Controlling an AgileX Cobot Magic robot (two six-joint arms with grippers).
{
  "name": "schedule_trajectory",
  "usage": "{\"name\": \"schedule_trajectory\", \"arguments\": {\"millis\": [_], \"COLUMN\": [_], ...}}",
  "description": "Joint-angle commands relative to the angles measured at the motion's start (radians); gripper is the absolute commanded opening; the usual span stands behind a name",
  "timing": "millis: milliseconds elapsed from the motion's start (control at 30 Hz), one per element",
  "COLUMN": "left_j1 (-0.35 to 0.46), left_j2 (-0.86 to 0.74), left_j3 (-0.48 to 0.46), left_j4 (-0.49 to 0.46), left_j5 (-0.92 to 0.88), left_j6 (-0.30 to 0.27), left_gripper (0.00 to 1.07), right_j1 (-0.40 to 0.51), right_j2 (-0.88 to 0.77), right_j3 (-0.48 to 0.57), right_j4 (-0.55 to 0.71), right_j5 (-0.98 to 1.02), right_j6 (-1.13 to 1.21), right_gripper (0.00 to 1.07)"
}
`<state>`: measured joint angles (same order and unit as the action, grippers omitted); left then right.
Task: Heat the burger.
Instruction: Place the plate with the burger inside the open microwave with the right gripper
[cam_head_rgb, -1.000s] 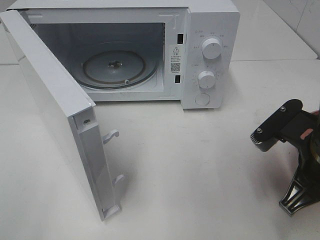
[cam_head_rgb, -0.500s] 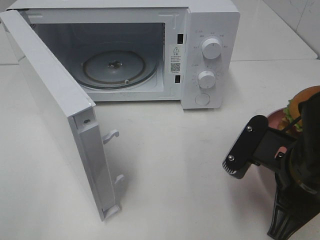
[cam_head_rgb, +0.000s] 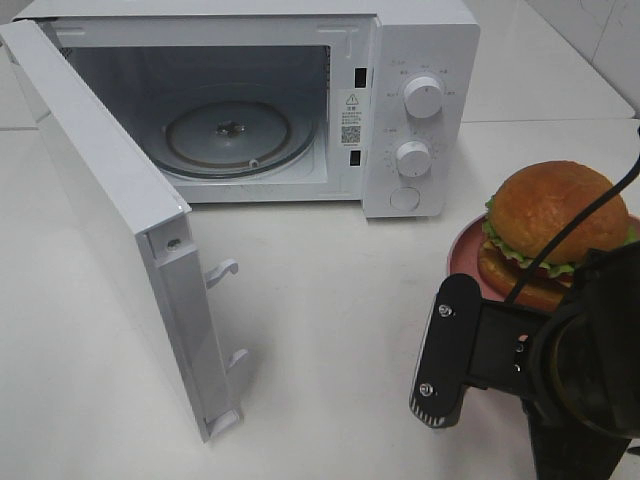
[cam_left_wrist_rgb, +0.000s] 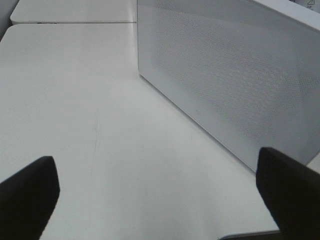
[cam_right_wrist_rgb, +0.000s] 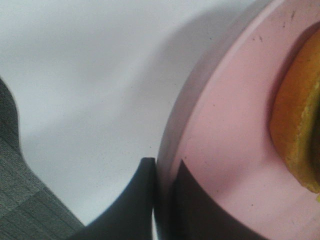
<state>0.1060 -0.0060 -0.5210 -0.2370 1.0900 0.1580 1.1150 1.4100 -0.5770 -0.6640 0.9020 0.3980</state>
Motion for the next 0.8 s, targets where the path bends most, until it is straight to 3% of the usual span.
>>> {"name": "schedule_trajectory", "arguments": {"millis": [33,800], "left_j1": [0.003,0.003], "left_j2": [-0.017,-0.017], "left_j3": [0.003,0.003], "left_j4": [0.000,0.000], "left_j5": [-0.015,-0.015], "left_j6": [0.002,0.002], "left_gripper": [1.01,1.01], "right_j1": [0.017,0.017], "right_j2": [-0.010,-0.010], "right_j3": [-0.001,-0.003], "right_j4": [-0.069,-0.084], "right_j5": [-0.002,-0.258], "right_j6": [-0.068,-0.509], "right_gripper": [0.00,0.00]}}
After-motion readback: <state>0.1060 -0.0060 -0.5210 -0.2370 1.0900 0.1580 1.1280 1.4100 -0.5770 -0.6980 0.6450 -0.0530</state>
